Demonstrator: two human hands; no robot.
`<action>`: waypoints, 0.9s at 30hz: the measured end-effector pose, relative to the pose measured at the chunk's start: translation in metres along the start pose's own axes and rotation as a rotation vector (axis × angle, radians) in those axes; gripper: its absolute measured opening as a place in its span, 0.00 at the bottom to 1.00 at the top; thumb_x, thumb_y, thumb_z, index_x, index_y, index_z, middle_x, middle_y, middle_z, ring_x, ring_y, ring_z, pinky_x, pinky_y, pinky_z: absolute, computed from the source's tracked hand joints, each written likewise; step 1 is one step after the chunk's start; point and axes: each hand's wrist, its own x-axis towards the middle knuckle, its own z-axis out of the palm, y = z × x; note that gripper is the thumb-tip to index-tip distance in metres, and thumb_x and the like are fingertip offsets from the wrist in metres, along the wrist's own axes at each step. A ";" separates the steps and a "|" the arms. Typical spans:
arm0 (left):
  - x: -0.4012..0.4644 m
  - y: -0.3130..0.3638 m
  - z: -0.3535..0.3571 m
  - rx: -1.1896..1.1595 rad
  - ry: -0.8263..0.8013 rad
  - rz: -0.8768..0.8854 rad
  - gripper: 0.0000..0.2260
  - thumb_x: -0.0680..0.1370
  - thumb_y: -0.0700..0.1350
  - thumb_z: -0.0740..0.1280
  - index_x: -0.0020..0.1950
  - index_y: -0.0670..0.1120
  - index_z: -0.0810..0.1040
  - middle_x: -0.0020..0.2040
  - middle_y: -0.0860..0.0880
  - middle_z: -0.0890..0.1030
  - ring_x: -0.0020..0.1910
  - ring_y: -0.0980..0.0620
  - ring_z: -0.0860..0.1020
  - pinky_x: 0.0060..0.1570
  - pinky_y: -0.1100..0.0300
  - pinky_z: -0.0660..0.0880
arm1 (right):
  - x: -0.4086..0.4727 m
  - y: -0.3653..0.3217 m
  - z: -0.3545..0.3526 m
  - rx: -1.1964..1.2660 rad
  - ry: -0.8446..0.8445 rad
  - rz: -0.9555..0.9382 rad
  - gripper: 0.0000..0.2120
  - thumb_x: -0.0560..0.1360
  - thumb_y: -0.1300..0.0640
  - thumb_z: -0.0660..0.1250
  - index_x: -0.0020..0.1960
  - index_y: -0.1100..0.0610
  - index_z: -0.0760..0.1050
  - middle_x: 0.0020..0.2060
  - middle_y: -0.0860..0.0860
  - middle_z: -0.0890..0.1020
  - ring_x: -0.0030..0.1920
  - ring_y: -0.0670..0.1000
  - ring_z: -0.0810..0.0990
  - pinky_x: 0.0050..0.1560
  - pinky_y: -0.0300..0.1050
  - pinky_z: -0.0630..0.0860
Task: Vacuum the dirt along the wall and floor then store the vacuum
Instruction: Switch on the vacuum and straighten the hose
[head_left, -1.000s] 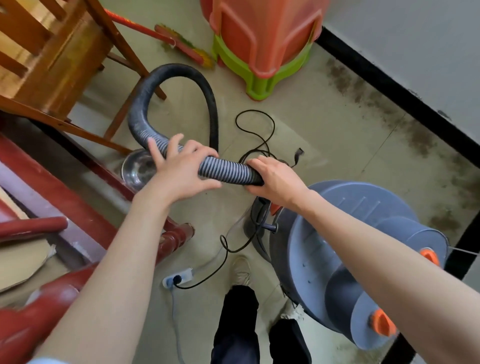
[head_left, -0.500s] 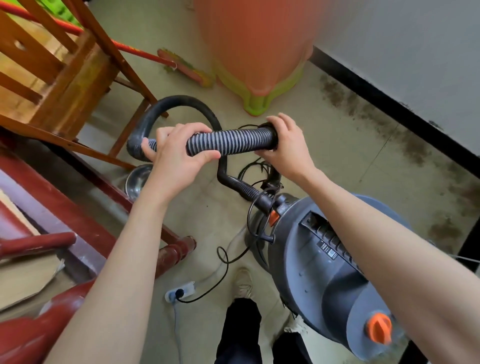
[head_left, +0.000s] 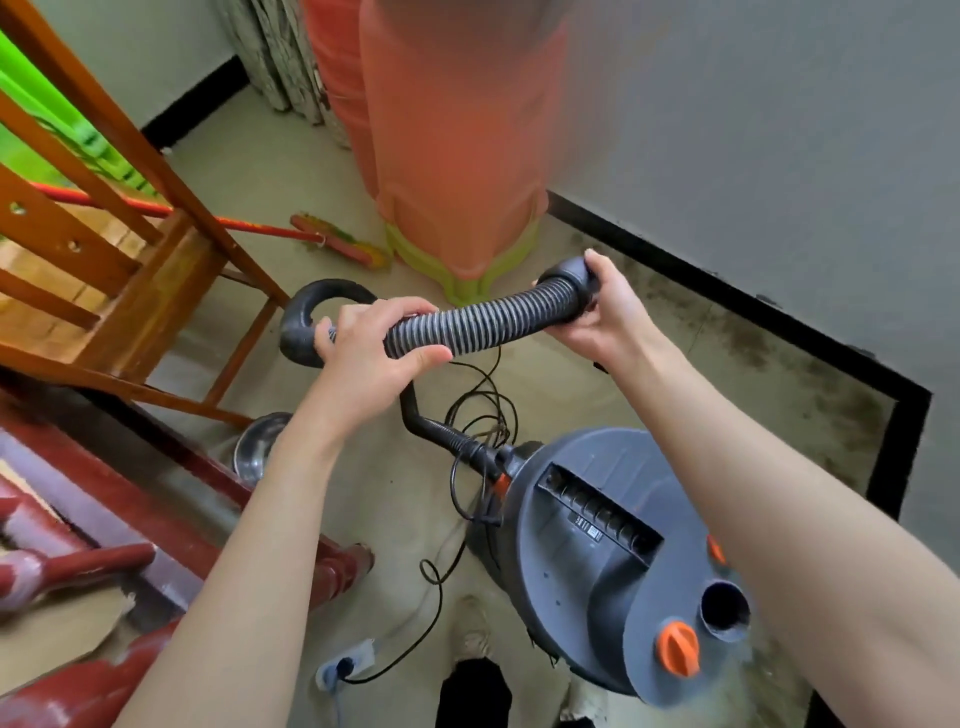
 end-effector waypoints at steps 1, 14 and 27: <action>0.000 0.005 -0.001 0.029 -0.035 0.008 0.15 0.75 0.54 0.68 0.60 0.56 0.73 0.53 0.58 0.71 0.66 0.49 0.62 0.71 0.40 0.47 | -0.007 -0.006 -0.005 -0.015 0.020 -0.009 0.19 0.79 0.52 0.65 0.61 0.66 0.69 0.53 0.63 0.77 0.47 0.60 0.79 0.46 0.58 0.77; -0.027 0.104 0.036 0.111 0.027 0.248 0.22 0.72 0.39 0.70 0.65 0.45 0.72 0.57 0.43 0.72 0.58 0.42 0.69 0.62 0.46 0.65 | -0.141 -0.095 -0.064 0.199 0.057 -0.283 0.17 0.82 0.50 0.58 0.56 0.65 0.72 0.53 0.60 0.79 0.55 0.57 0.76 0.61 0.53 0.70; -0.067 0.306 0.119 0.150 0.133 0.599 0.25 0.67 0.31 0.70 0.63 0.45 0.75 0.58 0.43 0.74 0.61 0.42 0.68 0.64 0.34 0.61 | -0.253 -0.231 -0.236 0.290 0.266 -0.357 0.27 0.80 0.44 0.61 0.73 0.59 0.64 0.70 0.56 0.71 0.67 0.57 0.73 0.52 0.50 0.71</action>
